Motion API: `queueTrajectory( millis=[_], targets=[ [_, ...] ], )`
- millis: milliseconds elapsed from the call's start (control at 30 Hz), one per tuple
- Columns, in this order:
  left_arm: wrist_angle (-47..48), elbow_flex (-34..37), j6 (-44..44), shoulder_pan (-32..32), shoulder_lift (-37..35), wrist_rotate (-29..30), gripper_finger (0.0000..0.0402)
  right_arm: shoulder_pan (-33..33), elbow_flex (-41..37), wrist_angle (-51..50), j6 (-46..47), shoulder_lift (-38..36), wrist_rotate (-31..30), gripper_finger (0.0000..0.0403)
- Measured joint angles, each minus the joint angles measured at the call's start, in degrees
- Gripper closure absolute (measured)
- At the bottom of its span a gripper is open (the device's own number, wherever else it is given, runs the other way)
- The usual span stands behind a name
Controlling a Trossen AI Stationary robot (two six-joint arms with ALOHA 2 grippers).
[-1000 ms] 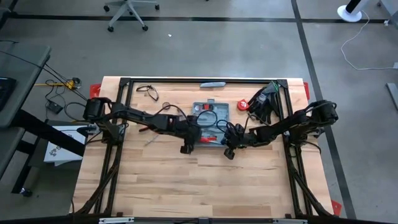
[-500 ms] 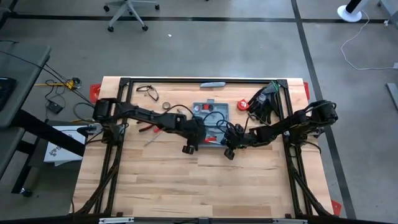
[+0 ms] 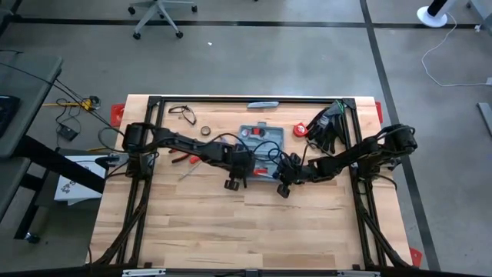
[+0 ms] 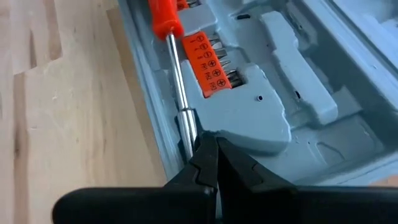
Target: Prefit tool cases
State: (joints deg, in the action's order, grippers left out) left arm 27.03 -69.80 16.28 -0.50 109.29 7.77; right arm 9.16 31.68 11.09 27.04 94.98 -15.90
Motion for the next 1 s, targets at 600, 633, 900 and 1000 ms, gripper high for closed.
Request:
queueTrajectory(
  millis=[600,633,900,1000],
  targets=[
    [23.26,7.24,-29.15,-4.33,-17.19,12.21,0.0337,0.01,-0.19,-0.57,-2.97,-1.11,-6.25,0.0403],
    [23.65,9.32,-33.25,-5.02,-19.05,12.26,0.0337,0.01,-0.19,-0.53,-3.06,-1.11,-6.45,0.0403],
    [21.82,23.58,-67.78,-16.08,-27.6,11.81,0.0337,0.01,-0.17,0.1,-3.08,-1.13,-7.7,0.0403],
    [19.88,25.91,-74.6,-19.24,-27.66,10.67,0.0337,0.01,-0.17,0.43,-3.17,-1.32,-7.7,0.0403]
  ],
)
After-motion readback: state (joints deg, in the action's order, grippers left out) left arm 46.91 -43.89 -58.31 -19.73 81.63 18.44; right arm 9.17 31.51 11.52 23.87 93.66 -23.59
